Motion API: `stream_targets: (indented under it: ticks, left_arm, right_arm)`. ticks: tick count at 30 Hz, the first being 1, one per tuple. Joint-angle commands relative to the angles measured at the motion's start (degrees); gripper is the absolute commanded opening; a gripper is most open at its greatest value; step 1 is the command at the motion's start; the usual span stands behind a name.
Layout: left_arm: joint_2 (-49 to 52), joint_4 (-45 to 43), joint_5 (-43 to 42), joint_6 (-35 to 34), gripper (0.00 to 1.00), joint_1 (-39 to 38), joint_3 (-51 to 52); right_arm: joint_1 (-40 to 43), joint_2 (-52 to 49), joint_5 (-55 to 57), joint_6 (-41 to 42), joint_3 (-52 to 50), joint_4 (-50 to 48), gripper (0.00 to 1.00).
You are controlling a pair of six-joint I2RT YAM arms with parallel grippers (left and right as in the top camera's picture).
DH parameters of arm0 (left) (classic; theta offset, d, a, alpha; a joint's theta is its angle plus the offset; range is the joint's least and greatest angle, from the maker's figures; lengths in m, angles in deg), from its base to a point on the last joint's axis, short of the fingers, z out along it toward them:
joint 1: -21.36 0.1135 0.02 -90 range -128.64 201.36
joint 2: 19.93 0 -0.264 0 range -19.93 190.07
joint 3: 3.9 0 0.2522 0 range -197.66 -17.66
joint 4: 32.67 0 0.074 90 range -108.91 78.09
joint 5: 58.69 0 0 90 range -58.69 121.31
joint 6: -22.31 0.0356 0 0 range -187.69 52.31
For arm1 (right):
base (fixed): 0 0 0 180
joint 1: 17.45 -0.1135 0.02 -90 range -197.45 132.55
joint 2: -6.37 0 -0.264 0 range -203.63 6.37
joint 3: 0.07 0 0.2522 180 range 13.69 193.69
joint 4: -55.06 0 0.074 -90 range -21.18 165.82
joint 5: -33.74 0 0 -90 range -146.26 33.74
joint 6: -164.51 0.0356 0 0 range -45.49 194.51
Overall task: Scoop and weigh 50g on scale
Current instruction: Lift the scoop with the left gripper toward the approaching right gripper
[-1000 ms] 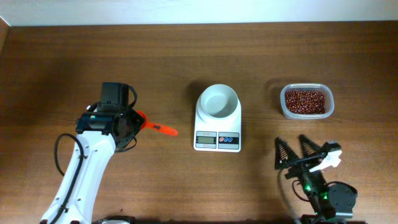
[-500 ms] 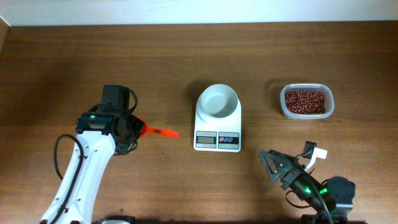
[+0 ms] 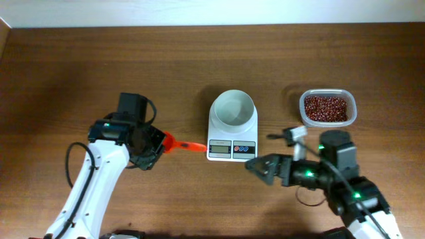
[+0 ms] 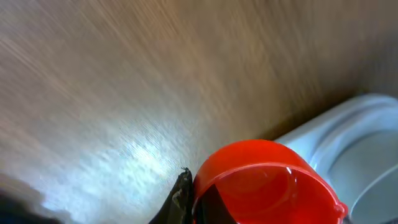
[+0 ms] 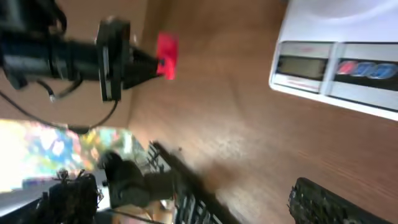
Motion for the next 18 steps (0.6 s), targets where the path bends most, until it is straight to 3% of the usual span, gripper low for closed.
stream_targets:
  ticks: [1,4,10,13,18]
  left_arm:
    - [-0.4,0.2,-2.2,-4.9,0.00,-4.7,-0.1]
    - [-0.4,0.1,-2.4,-7.5,0.00,-8.6,-0.1]
    - [-0.4,-4.0,-3.9,-10.7,0.00,-13.7,-0.1]
    - [-0.4,-3.9,-3.9,-11.1,0.00,-14.4,-0.1]
    - [-0.4,-3.4,-3.9,-10.8,0.00,-14.4,-0.1]
  right_arm:
    - [-8.4,-2.5,7.3,4.8,0.9,-6.8,0.98]
    - [-15.3,-6.4,12.3,11.3,0.9,-17.8,0.85]
    - [-22.9,-17.1,18.9,19.3,0.9,-29.0,0.78]
    - [-23.8,-21.7,19.3,22.1,0.9,-32.9,0.56]
    - [-23.8,-22.4,20.5,23.3,0.9,-36.5,0.52]
